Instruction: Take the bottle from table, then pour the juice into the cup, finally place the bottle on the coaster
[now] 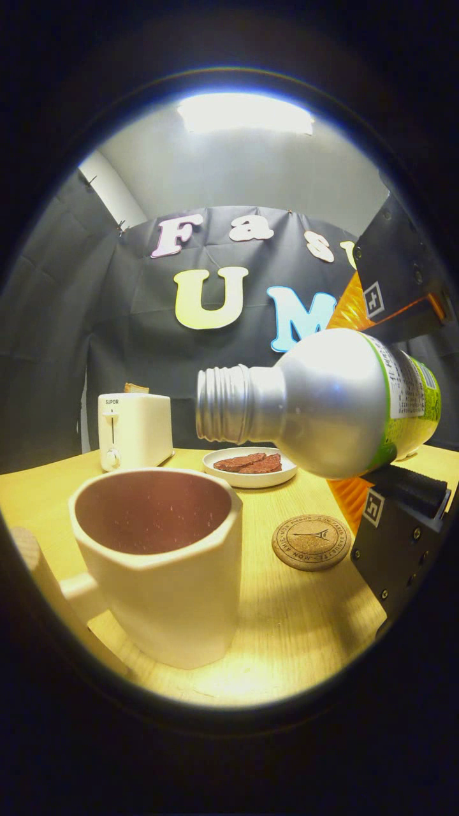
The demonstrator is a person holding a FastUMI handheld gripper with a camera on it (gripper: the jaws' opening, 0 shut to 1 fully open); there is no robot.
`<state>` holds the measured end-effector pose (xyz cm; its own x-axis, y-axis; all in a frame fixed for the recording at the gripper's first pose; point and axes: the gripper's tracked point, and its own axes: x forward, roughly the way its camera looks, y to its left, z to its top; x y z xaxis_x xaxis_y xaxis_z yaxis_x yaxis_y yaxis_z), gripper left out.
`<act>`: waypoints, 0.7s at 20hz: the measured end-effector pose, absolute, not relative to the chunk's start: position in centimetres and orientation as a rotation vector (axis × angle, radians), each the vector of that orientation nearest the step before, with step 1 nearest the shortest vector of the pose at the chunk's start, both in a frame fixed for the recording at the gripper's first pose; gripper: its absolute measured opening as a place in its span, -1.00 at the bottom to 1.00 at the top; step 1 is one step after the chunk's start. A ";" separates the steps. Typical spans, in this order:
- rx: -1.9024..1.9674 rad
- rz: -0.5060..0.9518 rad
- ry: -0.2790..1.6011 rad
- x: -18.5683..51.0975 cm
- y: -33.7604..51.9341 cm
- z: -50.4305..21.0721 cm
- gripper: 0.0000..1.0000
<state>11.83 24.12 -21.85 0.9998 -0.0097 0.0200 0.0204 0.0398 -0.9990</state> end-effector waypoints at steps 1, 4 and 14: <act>-1.538 -0.021 -0.005 11.9 24.1 -21.9 0.63; -1.577 -0.017 -0.015 11.7 24.1 -21.7 0.63; -1.703 -0.034 -0.090 11.7 24.4 -19.9 0.63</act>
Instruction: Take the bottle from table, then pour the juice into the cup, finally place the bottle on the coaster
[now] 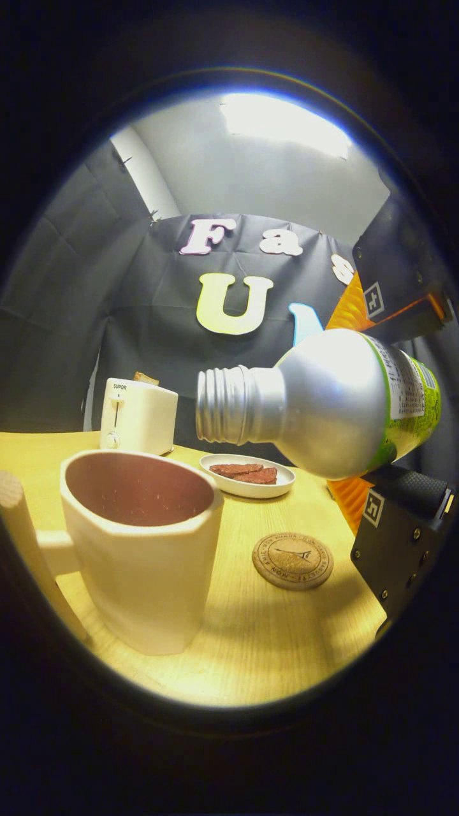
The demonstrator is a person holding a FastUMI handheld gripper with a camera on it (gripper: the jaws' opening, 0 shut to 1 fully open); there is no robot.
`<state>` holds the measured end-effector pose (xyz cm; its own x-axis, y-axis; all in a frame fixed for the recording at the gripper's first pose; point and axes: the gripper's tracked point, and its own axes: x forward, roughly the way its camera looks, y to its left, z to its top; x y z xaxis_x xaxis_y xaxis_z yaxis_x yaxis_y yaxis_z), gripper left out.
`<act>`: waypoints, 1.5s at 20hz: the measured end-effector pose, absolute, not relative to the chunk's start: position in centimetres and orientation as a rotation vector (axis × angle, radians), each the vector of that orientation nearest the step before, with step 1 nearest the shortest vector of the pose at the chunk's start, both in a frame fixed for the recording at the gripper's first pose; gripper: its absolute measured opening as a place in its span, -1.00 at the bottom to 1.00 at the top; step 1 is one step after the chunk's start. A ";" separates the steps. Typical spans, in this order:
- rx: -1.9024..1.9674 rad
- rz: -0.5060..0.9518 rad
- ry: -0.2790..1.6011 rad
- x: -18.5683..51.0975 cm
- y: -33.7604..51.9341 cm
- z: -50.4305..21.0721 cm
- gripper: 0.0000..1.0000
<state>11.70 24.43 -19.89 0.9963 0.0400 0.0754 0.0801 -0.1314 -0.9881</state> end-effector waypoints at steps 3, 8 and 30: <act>-1.735 -0.041 -0.117 11.7 24.8 -19.2 0.63; -1.775 -0.051 -0.136 11.7 24.8 -18.4 0.63; -1.898 -0.048 -0.133 11.4 24.6 -16.9 0.63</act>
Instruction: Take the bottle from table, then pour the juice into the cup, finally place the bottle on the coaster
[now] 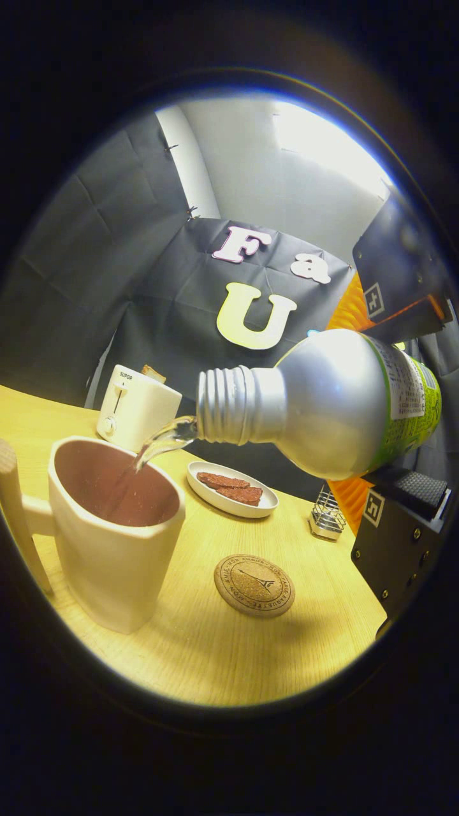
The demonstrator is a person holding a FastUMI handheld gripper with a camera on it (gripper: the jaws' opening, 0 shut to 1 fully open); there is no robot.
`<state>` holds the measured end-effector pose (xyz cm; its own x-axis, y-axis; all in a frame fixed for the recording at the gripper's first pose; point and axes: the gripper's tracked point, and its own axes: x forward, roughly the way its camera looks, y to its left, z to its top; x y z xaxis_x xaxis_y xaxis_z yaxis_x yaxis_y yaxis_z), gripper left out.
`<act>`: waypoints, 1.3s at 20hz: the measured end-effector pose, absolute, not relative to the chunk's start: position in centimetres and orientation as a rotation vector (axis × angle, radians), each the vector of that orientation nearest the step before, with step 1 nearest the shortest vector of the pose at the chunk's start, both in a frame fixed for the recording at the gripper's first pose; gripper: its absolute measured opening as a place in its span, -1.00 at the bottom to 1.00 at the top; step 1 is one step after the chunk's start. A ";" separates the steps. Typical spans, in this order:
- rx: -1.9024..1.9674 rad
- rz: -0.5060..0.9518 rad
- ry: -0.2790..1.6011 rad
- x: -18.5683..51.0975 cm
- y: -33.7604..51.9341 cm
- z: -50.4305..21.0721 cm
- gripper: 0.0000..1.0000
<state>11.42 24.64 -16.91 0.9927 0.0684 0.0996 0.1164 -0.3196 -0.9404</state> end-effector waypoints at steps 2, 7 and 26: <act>-1.909 -0.046 -0.130 11.3 24.5 -16.8 0.63; -1.941 -0.045 -0.138 11.0 24.6 -16.7 0.63; -2.183 -0.054 -0.184 10.9 25.9 -16.4 0.62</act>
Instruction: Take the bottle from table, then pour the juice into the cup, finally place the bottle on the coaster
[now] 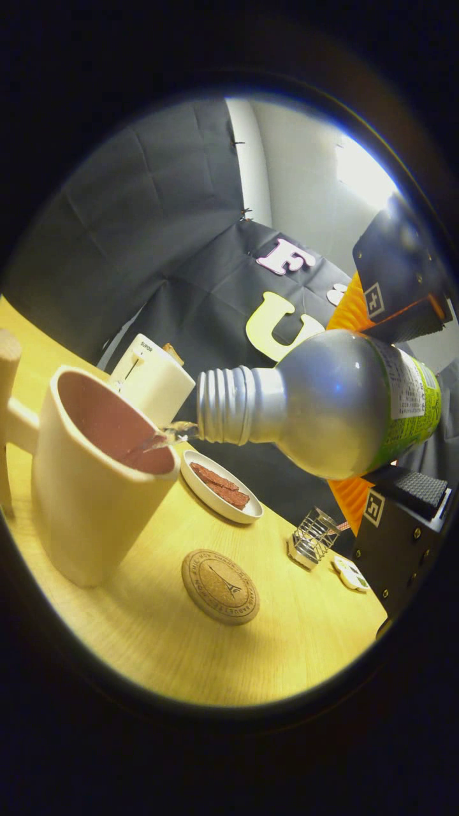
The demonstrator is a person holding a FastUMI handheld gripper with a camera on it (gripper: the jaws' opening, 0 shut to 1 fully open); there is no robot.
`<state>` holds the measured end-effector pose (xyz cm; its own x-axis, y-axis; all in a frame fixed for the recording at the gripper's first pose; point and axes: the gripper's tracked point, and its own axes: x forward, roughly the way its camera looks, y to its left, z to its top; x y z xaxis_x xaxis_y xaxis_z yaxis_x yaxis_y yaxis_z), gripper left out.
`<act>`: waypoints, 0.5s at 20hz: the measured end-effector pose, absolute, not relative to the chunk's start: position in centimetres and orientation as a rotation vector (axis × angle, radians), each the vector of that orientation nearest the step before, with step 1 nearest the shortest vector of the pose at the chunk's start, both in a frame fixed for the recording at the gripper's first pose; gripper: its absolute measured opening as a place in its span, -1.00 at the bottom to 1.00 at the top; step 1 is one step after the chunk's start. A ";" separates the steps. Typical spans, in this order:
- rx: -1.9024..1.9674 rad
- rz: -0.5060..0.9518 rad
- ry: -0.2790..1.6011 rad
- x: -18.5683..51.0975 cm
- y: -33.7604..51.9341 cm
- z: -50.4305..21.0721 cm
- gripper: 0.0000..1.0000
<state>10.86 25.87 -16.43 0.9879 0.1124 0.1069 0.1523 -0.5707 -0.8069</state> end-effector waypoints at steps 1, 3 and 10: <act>-2.194 -0.056 -0.179 10.8 25.7 -16.5 0.62; -2.216 -0.055 -0.182 10.9 26.1 -16.4 0.63; -2.345 -0.059 -0.226 10.8 28.2 -15.7 0.62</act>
